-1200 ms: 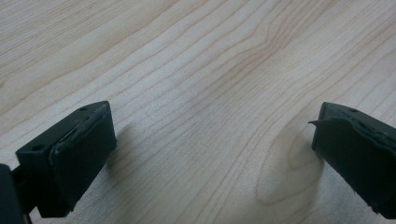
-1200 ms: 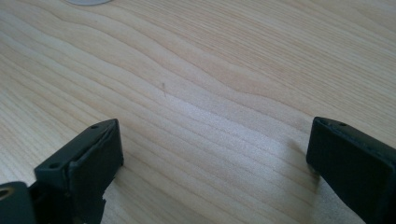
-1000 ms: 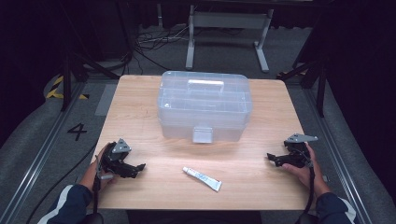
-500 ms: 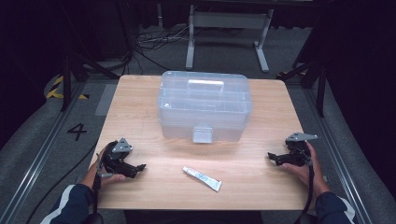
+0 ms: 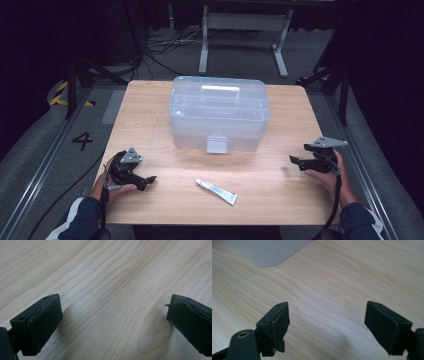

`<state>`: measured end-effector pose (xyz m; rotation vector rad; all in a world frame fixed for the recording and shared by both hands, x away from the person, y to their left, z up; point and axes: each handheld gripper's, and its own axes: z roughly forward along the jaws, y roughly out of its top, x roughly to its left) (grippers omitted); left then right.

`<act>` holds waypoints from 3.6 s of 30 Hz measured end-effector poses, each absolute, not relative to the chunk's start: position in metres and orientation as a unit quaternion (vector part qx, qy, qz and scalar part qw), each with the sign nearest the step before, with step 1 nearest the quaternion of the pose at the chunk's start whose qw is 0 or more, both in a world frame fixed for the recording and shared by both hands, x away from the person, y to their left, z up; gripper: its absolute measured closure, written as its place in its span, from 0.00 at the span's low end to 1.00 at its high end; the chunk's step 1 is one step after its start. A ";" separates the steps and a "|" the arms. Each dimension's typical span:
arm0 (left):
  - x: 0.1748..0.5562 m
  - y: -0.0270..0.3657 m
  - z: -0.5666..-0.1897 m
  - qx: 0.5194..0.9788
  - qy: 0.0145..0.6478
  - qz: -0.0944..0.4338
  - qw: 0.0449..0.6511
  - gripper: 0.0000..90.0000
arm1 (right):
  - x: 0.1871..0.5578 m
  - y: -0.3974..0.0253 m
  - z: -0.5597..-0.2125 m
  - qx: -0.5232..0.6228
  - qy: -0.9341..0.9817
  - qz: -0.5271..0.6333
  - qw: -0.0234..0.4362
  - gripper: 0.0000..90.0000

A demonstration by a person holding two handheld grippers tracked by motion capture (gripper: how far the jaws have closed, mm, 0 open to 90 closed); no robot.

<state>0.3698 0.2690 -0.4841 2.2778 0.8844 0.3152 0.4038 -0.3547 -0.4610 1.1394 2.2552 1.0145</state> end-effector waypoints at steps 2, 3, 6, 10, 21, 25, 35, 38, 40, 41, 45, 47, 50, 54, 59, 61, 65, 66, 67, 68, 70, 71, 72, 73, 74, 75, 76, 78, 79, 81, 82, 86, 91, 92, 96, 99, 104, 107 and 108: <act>0.370 0.269 -0.484 0.872 0.339 0.121 0.332 0.01 | 0.405 -0.355 -0.458 0.408 0.809 0.368 0.208 0.24; 0.370 0.269 -0.484 0.872 0.339 0.121 0.332 0.01 | 0.406 -0.355 -0.455 0.406 0.810 0.370 0.208 0.25; 0.370 0.269 -0.484 0.872 0.339 0.121 0.333 0.01 | 0.408 -0.355 -0.448 0.402 0.807 0.376 0.213 0.26; 0.370 0.269 -0.484 0.872 0.339 0.121 0.333 0.01 | 0.410 -0.357 -0.438 0.397 0.805 0.384 0.218 0.27; 0.370 0.269 -0.484 0.872 0.339 0.120 0.333 0.01 | 0.419 -0.355 -0.405 0.384 0.797 0.400 0.241 0.29; 0.370 0.269 -0.484 0.872 0.339 0.120 0.333 0.01 | 0.423 -0.351 -0.395 0.379 0.794 0.408 0.245 0.30; 0.370 0.269 -0.484 0.872 0.339 0.120 0.333 0.01 | 0.434 -0.337 -0.372 0.361 0.792 0.419 0.259 0.32; 0.370 0.269 -0.484 0.872 0.339 0.120 0.333 0.01 | 0.438 -0.335 -0.366 0.358 0.790 0.425 0.261 0.32; 0.370 0.269 -0.484 0.872 0.339 0.120 0.333 0.01 | 0.440 -0.333 -0.361 0.356 0.789 0.427 0.262 0.32; 0.370 0.269 -0.484 0.872 0.339 0.120 0.333 0.01 | 0.442 -0.331 -0.358 0.355 0.788 0.429 0.262 0.32; 0.370 0.269 -0.484 0.872 0.339 0.120 0.333 0.01 | 0.448 -0.324 -0.347 0.349 0.788 0.430 0.268 0.32; 0.370 0.269 -0.484 0.872 0.339 0.120 0.333 0.01 | 0.451 -0.317 -0.341 0.339 0.791 0.433 0.270 0.32; 0.370 0.269 -0.484 0.872 0.339 0.120 0.333 0.01 | 0.454 -0.310 -0.335 0.332 0.792 0.434 0.272 0.33; 0.370 0.269 -0.484 0.871 0.339 0.120 0.333 0.01 | 0.459 -0.299 -0.328 0.323 0.794 0.436 0.272 0.33; 0.370 0.269 -0.484 0.872 0.339 0.120 0.333 0.01 | 0.465 -0.284 -0.322 0.311 0.798 0.440 0.269 0.35; 0.370 0.269 -0.484 0.871 0.340 0.120 0.333 0.01 | 0.468 -0.280 -0.320 0.309 0.800 0.441 0.266 0.35; 0.370 0.269 -0.484 0.872 0.339 0.120 0.333 0.01 | 0.472 -0.271 -0.318 0.304 0.803 0.440 0.263 0.36; 0.370 0.269 -0.484 0.872 0.339 0.120 0.333 0.01 | 0.473 -0.268 -0.317 0.301 0.804 0.439 0.265 0.36; 0.370 0.269 -0.484 0.871 0.340 0.120 0.333 0.01 | 0.475 -0.265 -0.316 0.299 0.806 0.438 0.263 0.36; 0.370 0.269 -0.484 0.871 0.339 0.120 0.333 0.01 | 0.475 -0.263 -0.316 0.297 0.806 0.440 0.262 0.36; 0.370 0.269 -0.484 0.872 0.339 0.120 0.333 0.01 | 0.476 -0.261 -0.315 0.295 0.806 0.440 0.263 0.37; 0.370 0.269 -0.484 0.872 0.339 0.120 0.333 0.01 | 0.477 -0.259 -0.314 0.294 0.806 0.442 0.262 0.37; 0.370 0.269 -0.484 0.872 0.339 0.120 0.333 0.01 | 0.478 -0.256 -0.314 0.293 0.806 0.444 0.259 0.37; 0.370 0.269 -0.484 0.872 0.339 0.120 0.333 0.01 | 0.478 -0.254 -0.314 0.291 0.807 0.445 0.259 0.37; 0.370 0.269 -0.484 0.872 0.339 0.120 0.333 0.01 | 0.479 -0.251 -0.313 0.290 0.808 0.444 0.258 0.37; 0.370 0.269 -0.484 0.872 0.339 0.120 0.333 0.01 | 0.480 -0.249 -0.313 0.288 0.809 0.443 0.257 0.37; 0.370 0.269 -0.484 0.872 0.339 0.120 0.333 0.01 | 0.480 -0.247 -0.313 0.288 0.810 0.441 0.257 0.37; 0.370 0.269 -0.484 0.872 0.339 0.120 0.333 0.01 | 0.481 -0.243 -0.313 0.284 0.811 0.442 0.256 0.37; 0.370 0.269 -0.484 0.872 0.339 0.120 0.333 0.01 | 0.482 -0.242 -0.313 0.283 0.812 0.443 0.253 0.37; 0.370 0.269 -0.484 0.872 0.339 0.120 0.333 0.01 | 0.484 -0.237 -0.312 0.280 0.814 0.443 0.252 0.38; 0.369 0.269 -0.484 0.871 0.340 0.120 0.333 0.01 | 0.484 -0.234 -0.312 0.278 0.815 0.443 0.249 0.38; 0.370 0.269 -0.484 0.872 0.339 0.121 0.333 0.01 | 0.488 -0.224 -0.311 0.270 0.820 0.438 0.248 0.39; 0.369 0.269 -0.484 0.871 0.340 0.120 0.333 0.01 | 0.494 -0.212 -0.310 0.262 0.826 0.437 0.242 0.41; 0.369 0.269 -0.484 0.871 0.340 0.120 0.333 0.01 | 0.495 -0.210 -0.310 0.260 0.827 0.436 0.241 0.41; 0.370 0.269 -0.484 0.872 0.338 0.121 0.333 0.01 | 0.500 -0.199 -0.309 0.254 0.832 0.429 0.242 0.43; 0.369 0.269 -0.484 0.871 0.340 0.120 0.333 0.01 | 0.502 -0.194 -0.308 0.253 0.835 0.427 0.238 0.43; 0.369 0.269 -0.484 0.871 0.340 0.120 0.334 0.01 | 0.506 -0.183 -0.307 0.241 0.842 0.419 0.238 0.43; 0.369 0.269 -0.484 0.871 0.340 0.120 0.334 0.01 | 0.509 -0.178 -0.306 0.238 0.846 0.417 0.234 0.44; 0.369 0.269 -0.484 0.871 0.340 0.120 0.334 0.01 | 0.509 -0.176 -0.306 0.238 0.846 0.417 0.234 0.47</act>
